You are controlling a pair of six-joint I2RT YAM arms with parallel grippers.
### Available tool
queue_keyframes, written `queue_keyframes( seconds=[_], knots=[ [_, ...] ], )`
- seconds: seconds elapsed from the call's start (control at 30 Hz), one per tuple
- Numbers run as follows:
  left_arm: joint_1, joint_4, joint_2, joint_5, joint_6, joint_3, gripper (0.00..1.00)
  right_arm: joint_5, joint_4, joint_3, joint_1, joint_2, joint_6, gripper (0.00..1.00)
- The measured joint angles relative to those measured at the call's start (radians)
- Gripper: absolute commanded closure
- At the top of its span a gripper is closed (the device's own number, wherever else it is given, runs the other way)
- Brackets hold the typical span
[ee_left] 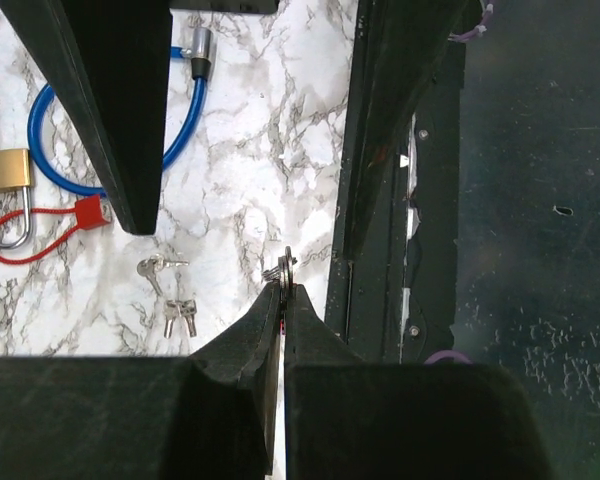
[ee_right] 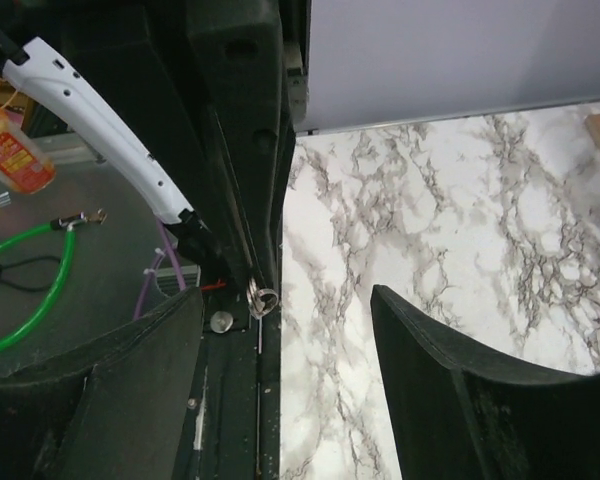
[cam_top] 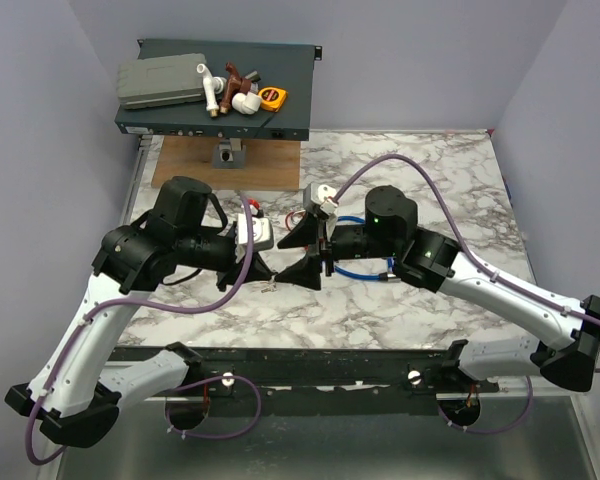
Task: Unlock with the key
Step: Pick up the key from the center of the board.
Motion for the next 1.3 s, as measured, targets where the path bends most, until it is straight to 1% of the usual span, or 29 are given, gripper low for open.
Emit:
queue_keyframes(
  seconds=[0.1,0.23,0.3,0.4,0.57,0.6,0.67,0.7,0.73,0.77,0.8,0.87,0.93,1.1,1.2,1.3],
  knots=[
    [0.000,-0.010,0.003,0.004,0.006,0.013,1.00,-0.017,-0.025,0.009,0.000,0.025,-0.013,0.35],
    [0.000,-0.023,0.007,0.019,0.013,0.024,1.00,-0.022,-0.034,0.018,0.000,0.047,-0.030,0.43],
    [0.000,-0.029,0.010,0.021,0.018,0.027,1.00,-0.023,-0.034,0.019,0.000,0.053,-0.033,0.49],
    [0.000,-0.031,0.016,0.021,0.024,0.031,1.00,-0.025,-0.032,0.019,0.000,0.055,-0.031,0.64],
    [0.000,-0.031,0.023,0.016,0.033,0.034,1.00,-0.054,-0.019,0.019,0.006,0.054,-0.017,0.97],
    [0.000,-0.031,0.024,0.016,0.032,0.035,1.00,-0.057,-0.016,0.019,0.006,0.054,-0.012,0.99],
    [0.001,-0.034,0.024,0.016,0.032,0.035,1.00,-0.058,-0.014,0.015,0.006,0.052,-0.003,0.99],
    [0.001,-0.036,0.025,0.014,0.031,0.035,0.95,-0.058,-0.014,0.013,0.006,0.052,0.000,0.99],
    [0.001,-0.038,0.026,0.013,0.031,0.035,0.86,-0.057,-0.013,0.011,0.006,0.050,0.001,0.99],
    [0.001,-0.040,0.027,0.013,0.030,0.036,0.74,-0.056,-0.012,0.007,0.006,0.048,0.002,0.99],
    [0.000,-0.043,0.030,0.013,0.026,0.037,0.67,-0.055,-0.011,0.003,0.006,0.046,0.002,0.99],
    [0.000,-0.055,0.037,0.011,0.016,0.046,0.58,-0.037,-0.003,-0.011,0.006,0.036,0.002,0.99],
    [-0.003,-0.060,0.045,0.013,0.006,0.061,0.52,-0.018,0.005,-0.023,0.005,0.028,0.000,0.99],
    [-0.006,-0.088,0.055,0.014,0.019,0.102,0.51,0.025,0.006,-0.047,0.001,0.008,0.002,0.99],
    [-0.006,-0.108,0.057,0.014,0.032,0.101,0.51,0.030,0.008,-0.047,0.001,0.002,0.005,0.99],
    [-0.005,-0.094,0.053,-0.007,0.034,0.079,0.51,0.029,0.014,-0.048,0.001,-0.004,0.010,0.99]
  ],
)
